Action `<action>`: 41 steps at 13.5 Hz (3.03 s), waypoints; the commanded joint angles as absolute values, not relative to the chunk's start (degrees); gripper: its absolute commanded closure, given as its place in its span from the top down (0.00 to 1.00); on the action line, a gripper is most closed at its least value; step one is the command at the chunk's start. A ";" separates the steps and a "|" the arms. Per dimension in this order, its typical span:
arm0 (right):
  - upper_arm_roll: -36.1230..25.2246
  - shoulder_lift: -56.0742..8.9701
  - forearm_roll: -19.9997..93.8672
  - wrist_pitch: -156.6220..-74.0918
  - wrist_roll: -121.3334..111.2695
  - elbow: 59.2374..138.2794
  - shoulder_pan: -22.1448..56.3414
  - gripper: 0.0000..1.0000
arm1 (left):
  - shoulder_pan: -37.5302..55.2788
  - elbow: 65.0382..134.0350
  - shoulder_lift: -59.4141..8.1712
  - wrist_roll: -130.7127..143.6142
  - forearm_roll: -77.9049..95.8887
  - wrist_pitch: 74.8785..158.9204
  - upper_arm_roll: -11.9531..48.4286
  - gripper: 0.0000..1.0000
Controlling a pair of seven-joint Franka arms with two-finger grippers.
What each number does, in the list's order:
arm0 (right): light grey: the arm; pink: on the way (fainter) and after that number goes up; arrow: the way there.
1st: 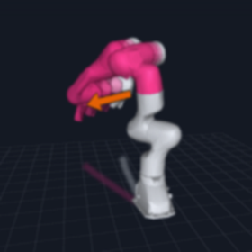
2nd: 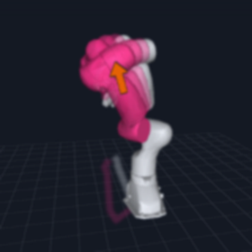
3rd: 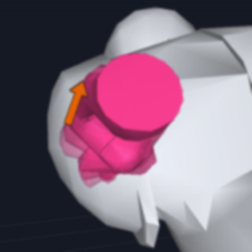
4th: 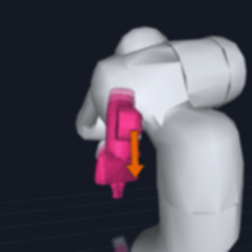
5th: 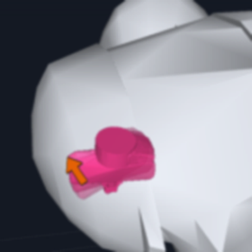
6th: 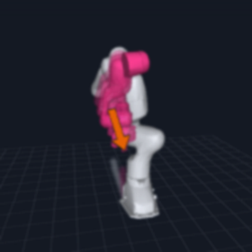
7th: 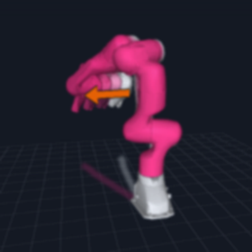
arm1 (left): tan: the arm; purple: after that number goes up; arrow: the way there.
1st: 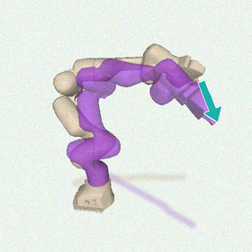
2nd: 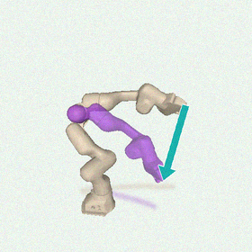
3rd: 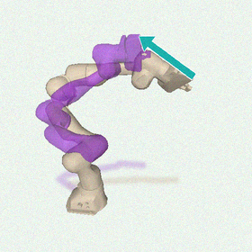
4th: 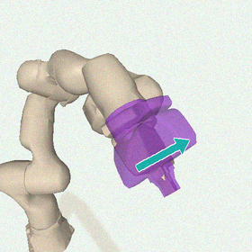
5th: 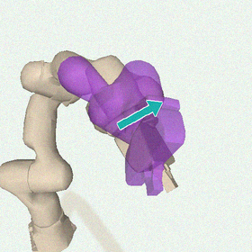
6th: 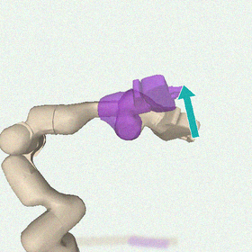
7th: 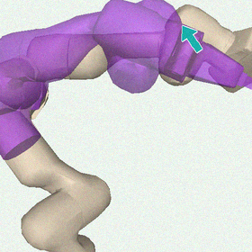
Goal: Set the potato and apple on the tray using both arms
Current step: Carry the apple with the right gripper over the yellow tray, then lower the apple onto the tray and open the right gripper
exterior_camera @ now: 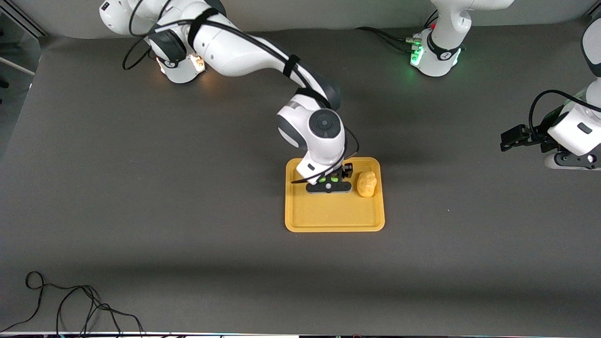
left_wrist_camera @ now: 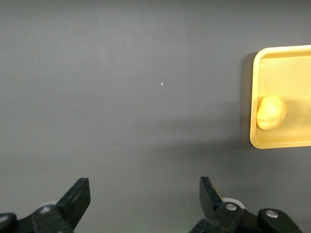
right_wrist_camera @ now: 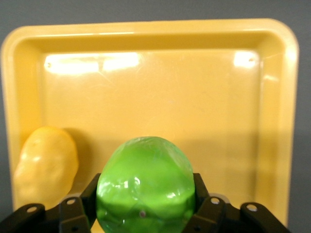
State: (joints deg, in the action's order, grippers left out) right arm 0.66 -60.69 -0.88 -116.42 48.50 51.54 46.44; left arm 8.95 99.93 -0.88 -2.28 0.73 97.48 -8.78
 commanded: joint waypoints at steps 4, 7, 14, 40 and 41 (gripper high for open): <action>-0.09 -65.47 -3.34 -120.75 50.10 48.69 46.14 0.37 | 8.88 99.58 -0.35 -2.37 1.06 97.03 -9.32 1.00; 0.00 -65.74 -3.34 -121.03 50.10 48.78 46.23 0.38 | 8.88 99.49 -0.26 -3.07 1.05 97.38 -9.32 1.00; -0.09 -65.40 -3.43 -121.30 51.50 48.78 46.14 1.00 | 8.09 99.58 -0.09 -2.99 1.23 96.77 -9.49 1.00; -3.87 -1.05 1.15 -93.16 -3.87 93.16 2.90 1.00 | 8.17 99.49 -0.70 -3.96 1.14 96.77 -9.23 1.00; -4.13 -1.05 1.06 -93.08 -3.43 92.82 2.90 1.00 | 8.17 99.49 -0.70 -3.96 1.14 96.77 -9.23 1.00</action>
State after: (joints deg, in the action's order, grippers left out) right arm -4.26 -2.86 0.91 -91.96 -3.16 91.02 2.70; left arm 8.29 99.92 -0.79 -2.94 0.72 97.37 -9.24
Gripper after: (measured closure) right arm 0.000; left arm 0.000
